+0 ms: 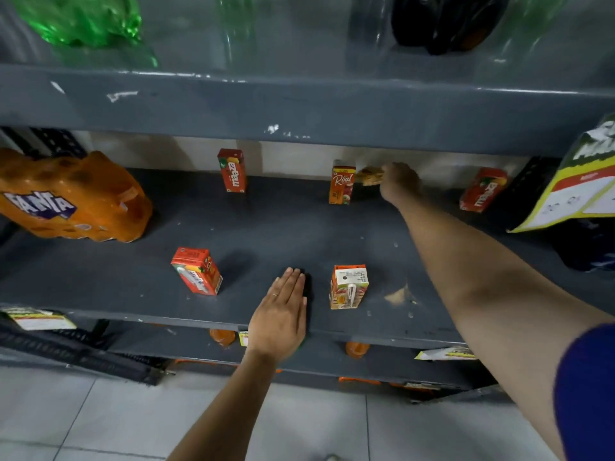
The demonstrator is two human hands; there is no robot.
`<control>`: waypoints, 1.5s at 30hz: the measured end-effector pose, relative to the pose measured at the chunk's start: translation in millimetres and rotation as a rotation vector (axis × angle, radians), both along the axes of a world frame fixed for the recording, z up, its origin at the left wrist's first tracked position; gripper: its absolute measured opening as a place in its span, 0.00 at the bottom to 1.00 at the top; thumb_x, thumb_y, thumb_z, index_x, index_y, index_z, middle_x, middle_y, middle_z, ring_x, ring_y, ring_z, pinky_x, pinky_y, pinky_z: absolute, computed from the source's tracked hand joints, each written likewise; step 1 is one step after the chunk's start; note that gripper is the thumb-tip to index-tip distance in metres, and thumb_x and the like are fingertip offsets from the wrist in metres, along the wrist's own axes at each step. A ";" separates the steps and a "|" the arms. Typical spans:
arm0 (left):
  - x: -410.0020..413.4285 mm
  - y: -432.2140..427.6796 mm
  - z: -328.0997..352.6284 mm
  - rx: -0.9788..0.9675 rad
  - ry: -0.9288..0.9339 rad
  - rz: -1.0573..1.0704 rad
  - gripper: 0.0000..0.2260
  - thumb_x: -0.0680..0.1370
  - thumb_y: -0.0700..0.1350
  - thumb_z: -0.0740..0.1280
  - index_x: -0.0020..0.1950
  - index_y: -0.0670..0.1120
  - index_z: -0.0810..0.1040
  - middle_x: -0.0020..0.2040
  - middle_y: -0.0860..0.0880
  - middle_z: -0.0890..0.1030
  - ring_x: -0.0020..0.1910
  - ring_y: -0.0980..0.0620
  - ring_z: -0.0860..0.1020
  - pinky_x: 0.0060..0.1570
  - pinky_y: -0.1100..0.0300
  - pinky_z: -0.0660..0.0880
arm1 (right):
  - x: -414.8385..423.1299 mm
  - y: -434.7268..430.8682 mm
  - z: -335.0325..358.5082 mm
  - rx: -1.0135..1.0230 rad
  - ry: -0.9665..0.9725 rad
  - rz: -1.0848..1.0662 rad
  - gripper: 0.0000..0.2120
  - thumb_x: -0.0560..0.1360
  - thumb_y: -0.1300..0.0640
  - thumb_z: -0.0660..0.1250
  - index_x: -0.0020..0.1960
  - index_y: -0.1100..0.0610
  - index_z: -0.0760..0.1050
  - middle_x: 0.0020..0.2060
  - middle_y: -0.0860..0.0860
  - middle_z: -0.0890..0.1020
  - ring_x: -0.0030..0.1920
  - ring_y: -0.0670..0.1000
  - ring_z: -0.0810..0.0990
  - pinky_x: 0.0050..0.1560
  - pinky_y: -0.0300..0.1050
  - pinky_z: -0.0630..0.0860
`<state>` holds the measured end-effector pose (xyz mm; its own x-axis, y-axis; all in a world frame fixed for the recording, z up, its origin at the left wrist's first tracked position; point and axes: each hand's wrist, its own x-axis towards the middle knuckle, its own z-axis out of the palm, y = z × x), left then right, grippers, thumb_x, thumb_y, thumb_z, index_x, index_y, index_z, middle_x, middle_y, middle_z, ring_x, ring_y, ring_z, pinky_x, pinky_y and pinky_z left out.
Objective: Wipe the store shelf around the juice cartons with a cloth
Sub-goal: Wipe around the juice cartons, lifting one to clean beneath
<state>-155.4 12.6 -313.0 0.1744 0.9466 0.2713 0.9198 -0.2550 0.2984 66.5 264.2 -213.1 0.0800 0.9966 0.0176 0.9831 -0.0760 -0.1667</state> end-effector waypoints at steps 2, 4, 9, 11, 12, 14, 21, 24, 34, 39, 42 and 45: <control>-0.2 0.6 -1.5 -0.004 0.009 0.006 0.20 0.81 0.46 0.54 0.69 0.38 0.71 0.69 0.41 0.73 0.71 0.46 0.68 0.71 0.49 0.59 | -9.7 8.8 -15.5 -0.163 -0.080 0.002 0.18 0.77 0.62 0.61 0.66 0.60 0.72 0.64 0.60 0.74 0.64 0.64 0.73 0.59 0.60 0.74; 0.1 1.0 -2.3 -0.001 0.017 0.005 0.21 0.81 0.46 0.52 0.69 0.38 0.71 0.69 0.41 0.73 0.70 0.45 0.69 0.71 0.50 0.60 | -15.3 6.2 -25.6 -0.274 -0.217 -0.004 0.18 0.78 0.60 0.62 0.68 0.57 0.71 0.66 0.59 0.73 0.64 0.64 0.72 0.55 0.62 0.73; 0.9 0.4 -2.6 -0.002 0.018 0.008 0.22 0.81 0.47 0.51 0.70 0.38 0.70 0.70 0.41 0.72 0.71 0.45 0.68 0.72 0.51 0.58 | 1.3 -14.0 -29.8 -0.243 -0.364 0.222 0.21 0.80 0.58 0.56 0.72 0.51 0.67 0.72 0.58 0.67 0.70 0.62 0.67 0.60 0.62 0.72; 0.5 0.6 -2.4 -0.009 0.019 0.006 0.22 0.81 0.47 0.51 0.71 0.38 0.68 0.71 0.41 0.70 0.72 0.46 0.66 0.73 0.51 0.56 | 4.8 -28.4 -28.9 -0.217 -0.325 0.241 0.23 0.79 0.61 0.57 0.73 0.50 0.65 0.74 0.55 0.66 0.72 0.60 0.65 0.63 0.59 0.71; 0.2 0.6 -2.3 -0.018 0.012 -0.001 0.22 0.81 0.47 0.51 0.72 0.39 0.67 0.72 0.41 0.70 0.73 0.46 0.65 0.73 0.52 0.55 | 4.0 -37.9 -28.9 -0.215 -0.300 0.225 0.26 0.78 0.63 0.59 0.74 0.50 0.64 0.75 0.54 0.65 0.72 0.60 0.65 0.63 0.59 0.72; -0.2 0.3 -2.3 -0.036 0.002 -0.011 0.22 0.82 0.47 0.51 0.73 0.39 0.65 0.73 0.42 0.68 0.74 0.47 0.63 0.74 0.54 0.53 | 1.9 -58.9 -30.4 -0.242 -0.309 0.175 0.28 0.78 0.62 0.61 0.76 0.49 0.61 0.75 0.53 0.64 0.72 0.59 0.66 0.62 0.59 0.73; 1.1 -1.1 1.9 -0.037 -0.022 -0.009 0.20 0.79 0.44 0.56 0.69 0.38 0.72 0.68 0.41 0.74 0.70 0.45 0.70 0.72 0.52 0.60 | 20.2 -152.7 -37.3 -0.275 -0.308 0.193 0.25 0.80 0.58 0.52 0.76 0.44 0.60 0.75 0.53 0.64 0.71 0.57 0.67 0.68 0.52 0.68; 0.5 -1.6 1.6 -0.014 -0.015 -0.012 0.19 0.80 0.44 0.56 0.69 0.39 0.71 0.69 0.42 0.73 0.70 0.46 0.70 0.71 0.52 0.60 | 23.7 -207.8 -34.5 -0.234 -0.283 0.207 0.25 0.78 0.59 0.56 0.73 0.43 0.64 0.72 0.52 0.69 0.68 0.57 0.72 0.64 0.51 0.73; -2.4 -1.3 -2.7 -0.078 0.004 -0.005 0.21 0.83 0.48 0.52 0.75 0.43 0.62 0.76 0.46 0.64 0.75 0.51 0.59 0.75 0.58 0.53 | 34.7 -302.2 16.7 -0.474 -0.032 0.228 0.24 0.76 0.64 0.58 0.59 0.37 0.79 0.59 0.46 0.81 0.55 0.52 0.81 0.52 0.47 0.77; -0.6 -2.6 0.4 -0.068 -0.018 -0.002 0.20 0.82 0.45 0.54 0.74 0.41 0.65 0.74 0.44 0.67 0.74 0.49 0.63 0.74 0.56 0.57 | 49.2 -238.9 44.7 -0.236 0.107 0.050 0.17 0.77 0.55 0.58 0.58 0.38 0.79 0.53 0.48 0.84 0.43 0.50 0.80 0.41 0.45 0.75; -0.5 -3.5 2.0 -0.074 -0.021 -0.004 0.20 0.82 0.45 0.55 0.73 0.41 0.66 0.73 0.44 0.68 0.74 0.48 0.64 0.74 0.55 0.58 | 35.0 -207.8 27.4 -0.156 -0.042 -0.018 0.24 0.75 0.60 0.59 0.68 0.43 0.73 0.61 0.54 0.79 0.56 0.58 0.79 0.52 0.50 0.76; -1.3 -4.4 2.7 -0.074 -0.025 -0.007 0.19 0.82 0.44 0.56 0.73 0.41 0.66 0.73 0.44 0.68 0.74 0.48 0.64 0.73 0.56 0.58 | 13.2 -206.0 -1.2 -0.287 -0.134 -0.061 0.19 0.76 0.60 0.62 0.66 0.54 0.74 0.61 0.56 0.79 0.60 0.59 0.78 0.55 0.52 0.76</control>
<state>-156.8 8.3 -310.3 0.1749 0.9630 0.2048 0.9102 -0.2375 0.3393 79.7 58.2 -214.3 0.1560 0.9558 -0.2493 0.9870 -0.1609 0.0008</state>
